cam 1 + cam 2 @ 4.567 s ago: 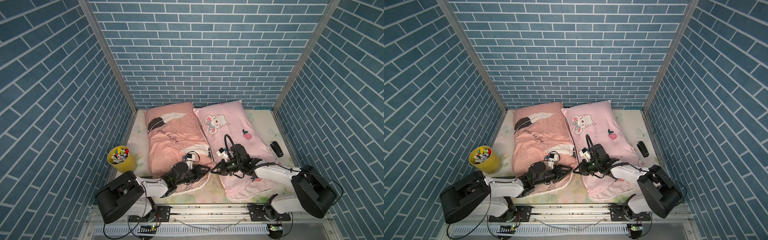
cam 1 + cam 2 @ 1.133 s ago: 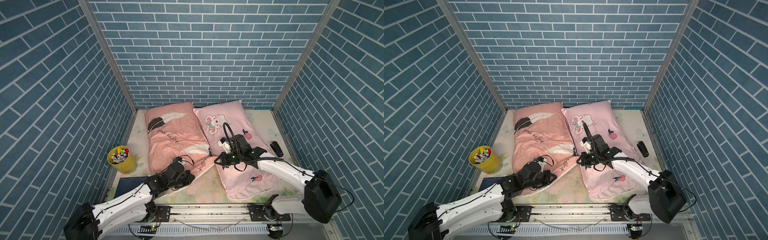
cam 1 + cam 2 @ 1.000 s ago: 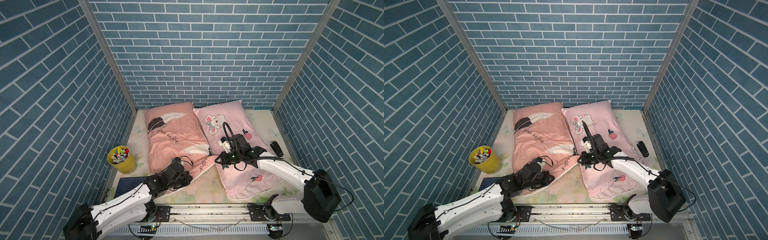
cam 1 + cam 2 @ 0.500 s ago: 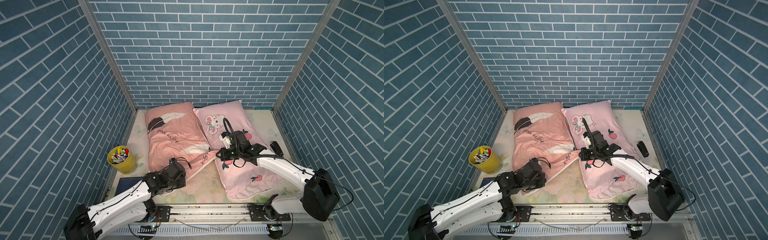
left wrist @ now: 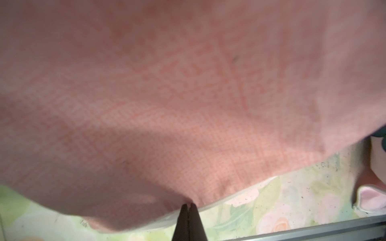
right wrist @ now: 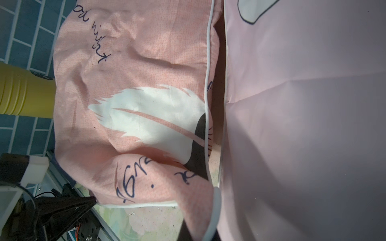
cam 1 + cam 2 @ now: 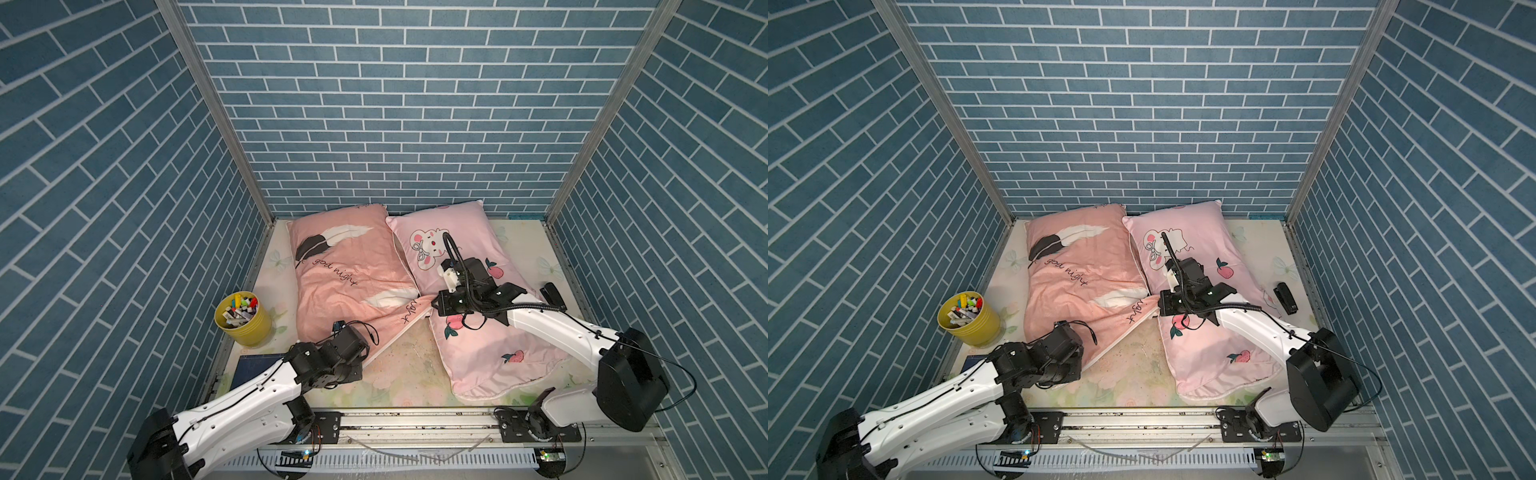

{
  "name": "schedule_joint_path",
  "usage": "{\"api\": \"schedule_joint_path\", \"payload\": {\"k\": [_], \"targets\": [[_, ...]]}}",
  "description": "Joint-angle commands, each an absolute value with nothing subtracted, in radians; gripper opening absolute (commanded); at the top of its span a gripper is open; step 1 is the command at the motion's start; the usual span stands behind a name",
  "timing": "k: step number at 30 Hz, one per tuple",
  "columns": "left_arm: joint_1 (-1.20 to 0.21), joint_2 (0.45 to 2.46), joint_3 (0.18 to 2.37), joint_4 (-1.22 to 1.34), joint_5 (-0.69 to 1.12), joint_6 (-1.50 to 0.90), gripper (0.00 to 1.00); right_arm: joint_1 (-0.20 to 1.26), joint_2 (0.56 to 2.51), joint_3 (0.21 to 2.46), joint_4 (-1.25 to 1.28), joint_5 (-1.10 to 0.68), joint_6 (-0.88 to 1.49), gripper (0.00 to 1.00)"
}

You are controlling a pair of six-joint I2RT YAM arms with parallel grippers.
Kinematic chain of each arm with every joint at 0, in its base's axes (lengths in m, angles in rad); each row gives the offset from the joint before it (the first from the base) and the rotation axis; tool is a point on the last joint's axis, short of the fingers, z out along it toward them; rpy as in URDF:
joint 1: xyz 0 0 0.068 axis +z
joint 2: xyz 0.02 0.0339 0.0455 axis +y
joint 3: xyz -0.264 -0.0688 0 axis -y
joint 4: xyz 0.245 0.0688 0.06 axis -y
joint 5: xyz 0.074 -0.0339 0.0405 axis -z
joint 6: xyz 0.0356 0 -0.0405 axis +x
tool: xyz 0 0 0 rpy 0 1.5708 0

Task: Zip up pillowcases
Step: Zip the zipper on the pillowcase.

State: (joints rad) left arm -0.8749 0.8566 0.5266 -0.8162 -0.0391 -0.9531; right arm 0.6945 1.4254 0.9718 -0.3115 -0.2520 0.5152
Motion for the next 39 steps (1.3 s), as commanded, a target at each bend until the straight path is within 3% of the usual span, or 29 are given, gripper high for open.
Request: {"api": "schedule_joint_path", "payload": {"k": [1, 16, 35, 37, 39], "targets": [[-0.87, 0.848, 0.502, -0.915, -0.078, -0.963, 0.0, 0.684, 1.432, 1.033, -0.282, -0.189, 0.481, 0.0], [-0.871, 0.728, 0.405, -0.956, -0.106, -1.052, 0.0, 0.647, 1.461, 1.105, -0.279, -0.221, 0.458, 0.0], [-0.871, 0.74, 0.517, -1.031, -0.226, -1.042, 0.0, 0.638, 1.46, 1.059, -0.218, -0.325, 0.486, 0.0], [-0.87, 0.737, 0.571, -1.04, -0.259, -1.03, 0.22, 0.639, 1.448, 1.052, -0.218, -0.33, 0.469, 0.0], [-0.87, 0.756, 0.652, -1.054, -0.323, -1.007, 0.59, 0.639, 1.45, 1.058, -0.237, -0.349, 0.446, 0.32]]}}
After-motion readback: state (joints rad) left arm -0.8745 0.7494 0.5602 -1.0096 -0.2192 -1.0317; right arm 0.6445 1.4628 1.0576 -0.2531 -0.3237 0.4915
